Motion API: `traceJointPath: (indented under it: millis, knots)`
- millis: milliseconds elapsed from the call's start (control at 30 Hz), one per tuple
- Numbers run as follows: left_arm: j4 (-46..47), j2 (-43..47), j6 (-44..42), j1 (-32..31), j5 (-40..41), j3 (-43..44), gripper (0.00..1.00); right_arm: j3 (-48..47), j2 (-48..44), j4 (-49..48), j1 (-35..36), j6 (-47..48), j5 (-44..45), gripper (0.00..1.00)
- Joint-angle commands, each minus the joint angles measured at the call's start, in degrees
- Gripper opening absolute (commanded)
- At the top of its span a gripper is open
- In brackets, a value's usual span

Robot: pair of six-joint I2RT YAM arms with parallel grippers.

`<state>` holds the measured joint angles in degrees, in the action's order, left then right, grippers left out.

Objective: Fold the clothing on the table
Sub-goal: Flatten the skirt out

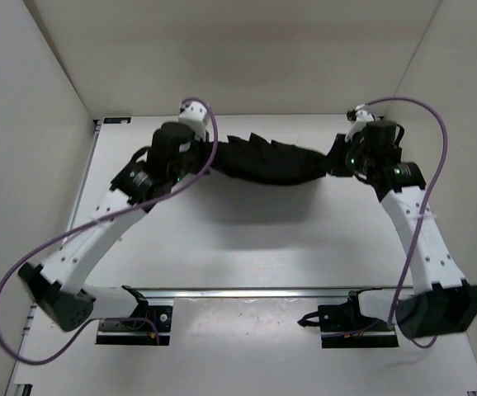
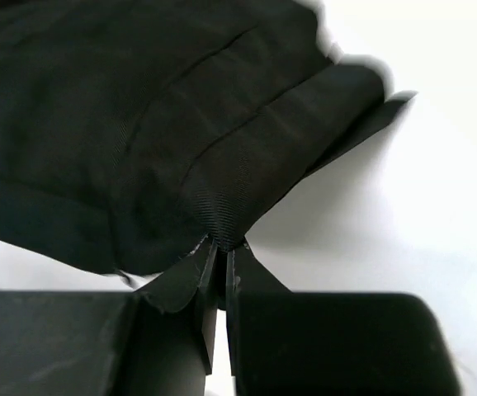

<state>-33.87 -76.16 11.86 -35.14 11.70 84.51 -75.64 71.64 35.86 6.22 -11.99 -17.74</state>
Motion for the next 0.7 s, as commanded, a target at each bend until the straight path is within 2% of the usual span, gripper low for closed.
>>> traceJointPath:
  millis: [0, 33, 100, 167, 233, 267, 400, 467, 533, 567, 667]
  knots:
    - [-7.2, 10.8, 2.8, -4.6, 5.9, -4.3, 0.0, 0.6, -12.1, 5.8, 3.1, -0.1, 2.5, 0.0]
    - [-7.6, 14.2, 3.4, -5.0, 5.8, -4.7, 0.0, 0.1, -14.3, 6.2, 3.5, -0.3, 1.3, 0.0]
    - [-8.6, 17.5, 4.6, -1.0, 4.7, -3.7, 0.0, -4.1, -14.6, 6.9, 3.5, -1.9, -0.2, 0.0]
    - [-7.7, 17.6, 4.1, 3.5, 1.4, -0.2, 0.0, -8.5, -10.7, 7.2, 1.1, -2.1, -3.9, 0.0]
    - [-6.9, 14.6, 2.7, 4.6, 2.5, 1.9, 0.0, -12.1, -7.1, 5.2, -0.4, -1.4, -5.5, 0.0]
    - [-6.6, 12.0, 2.2, 4.8, 3.8, 2.5, 0.0, -13.4, -3.5, 4.6, -0.5, -0.7, -5.7, 0.0]
    - [-1.2, 2.7, 4.1, 10.3, -4.8, 0.0, 0.0, -15.9, 7.5, 1.6, -3.3, 0.1, -7.2, 0.0]
    - [2.7, -1.9, 3.9, 11.6, -5.7, 0.0, 0.0, -16.2, 12.2, -2.1, -4.0, -0.4, -8.0, 0.0]
    - [2.4, -10.3, 3.4, 12.3, -5.3, 5.8, 0.0, -20.3, 17.6, -2.0, -5.3, 0.1, -8.5, 0.0]
    - [1.7, -12.4, 2.6, 12.5, -5.2, 7.9, 0.0, -24.8, 21.5, -1.1, -5.2, 0.8, -8.4, 0.0]
    - [-2.7, -20.9, 0.4, 12.2, -3.8, 21.7, 0.0, -40.8, 29.2, 3.8, -5.0, 2.4, -6.2, 0.01]
